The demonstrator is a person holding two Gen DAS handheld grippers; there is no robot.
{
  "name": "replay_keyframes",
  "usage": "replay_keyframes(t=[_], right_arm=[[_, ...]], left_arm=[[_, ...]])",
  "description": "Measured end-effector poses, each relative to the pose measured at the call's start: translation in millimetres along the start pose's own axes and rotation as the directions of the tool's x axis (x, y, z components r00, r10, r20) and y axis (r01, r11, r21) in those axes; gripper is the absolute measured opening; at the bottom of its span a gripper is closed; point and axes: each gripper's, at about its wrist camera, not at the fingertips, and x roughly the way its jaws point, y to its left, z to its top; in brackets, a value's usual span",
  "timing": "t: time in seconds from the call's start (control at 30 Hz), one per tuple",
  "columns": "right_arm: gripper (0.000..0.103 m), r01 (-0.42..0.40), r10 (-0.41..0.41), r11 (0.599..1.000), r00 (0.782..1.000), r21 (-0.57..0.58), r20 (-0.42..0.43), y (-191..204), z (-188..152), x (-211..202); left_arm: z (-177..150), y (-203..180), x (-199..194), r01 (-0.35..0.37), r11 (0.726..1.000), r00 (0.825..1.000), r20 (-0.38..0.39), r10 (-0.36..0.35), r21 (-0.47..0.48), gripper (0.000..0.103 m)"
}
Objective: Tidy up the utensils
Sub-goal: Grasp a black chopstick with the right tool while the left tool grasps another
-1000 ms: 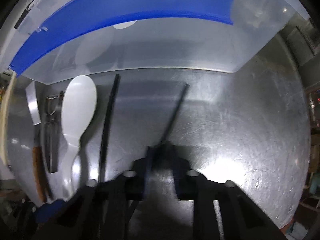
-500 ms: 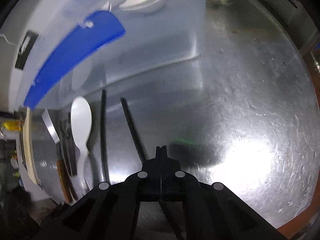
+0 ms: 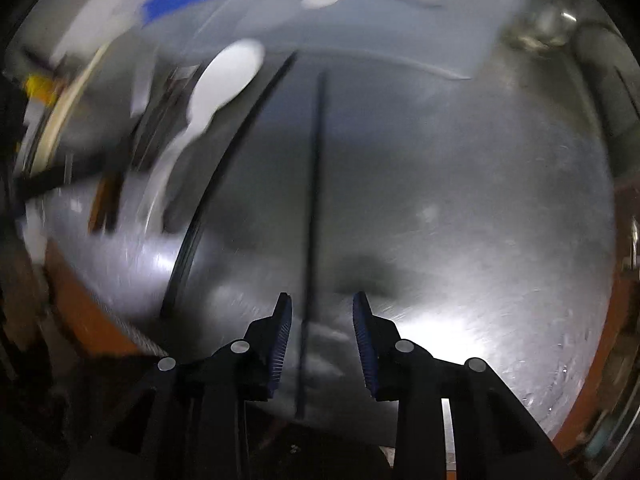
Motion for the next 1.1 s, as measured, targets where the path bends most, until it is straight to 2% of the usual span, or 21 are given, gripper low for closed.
replay_keyframes(t=[0.1,0.13,0.17,0.33,0.5,0.57,0.73,0.93,1.0,1.03,1.07,1.1], right_arm=[[0.033,0.034,-0.037,0.998,0.998,-0.057,-0.051,15,1,18],[0.023,0.040,-0.045,0.998,0.996,-0.054,-0.081,14,1,25],[0.008,0.039,-0.044,0.998,0.994,-0.043,-0.104,11,3,30],[0.007,-0.016,0.020,0.999,0.996,0.042,-0.091,-7,3,30],[0.007,-0.165,0.175,0.976,0.983,0.141,-0.063,-39,-1,21],[0.007,-0.232,0.246,0.958,0.967,0.167,-0.064,-49,-5,17],[0.007,-0.332,0.352,0.919,0.934,0.214,-0.063,-67,-11,12],[0.007,-0.383,0.405,0.893,0.913,0.236,-0.051,-73,-8,9],[0.007,-0.388,0.411,0.891,0.910,0.237,-0.052,-63,-17,12],[0.007,-0.392,0.415,0.889,0.908,0.235,-0.055,-63,-18,10],[0.007,-0.395,0.418,0.889,0.907,0.234,-0.058,-61,-19,1],[0.007,-0.398,0.422,0.887,0.904,0.234,-0.061,-61,-18,0]], left_arm=[[3,-4,4,0.063,0.997,0.998,0.006,-0.063,-0.033,0.063],[5,-4,7,0.086,0.995,0.996,-0.002,-0.086,-0.044,0.063],[6,-6,13,0.123,0.991,0.992,-0.021,-0.124,-0.058,0.063],[6,-22,36,0.207,0.973,0.974,-0.075,-0.215,-0.105,0.063],[2,-40,68,0.282,0.944,0.937,-0.161,-0.309,-0.168,0.063],[0,-47,78,0.281,0.944,0.933,-0.183,-0.312,-0.174,0.063],[-7,-62,105,0.265,0.942,0.918,-0.246,-0.312,-0.207,0.063],[-19,-71,129,0.236,0.941,0.896,-0.321,-0.307,-0.242,0.063],[-23,-71,134,0.234,0.935,0.891,-0.326,-0.315,-0.265,0.062],[-24,-71,136,0.235,0.931,0.890,-0.323,-0.322,-0.278,0.058],[-25,-71,137,0.227,0.933,0.893,-0.323,-0.314,-0.279,0.045],[-26,-69,137,0.211,0.934,0.898,-0.321,-0.301,-0.287,0.037]])
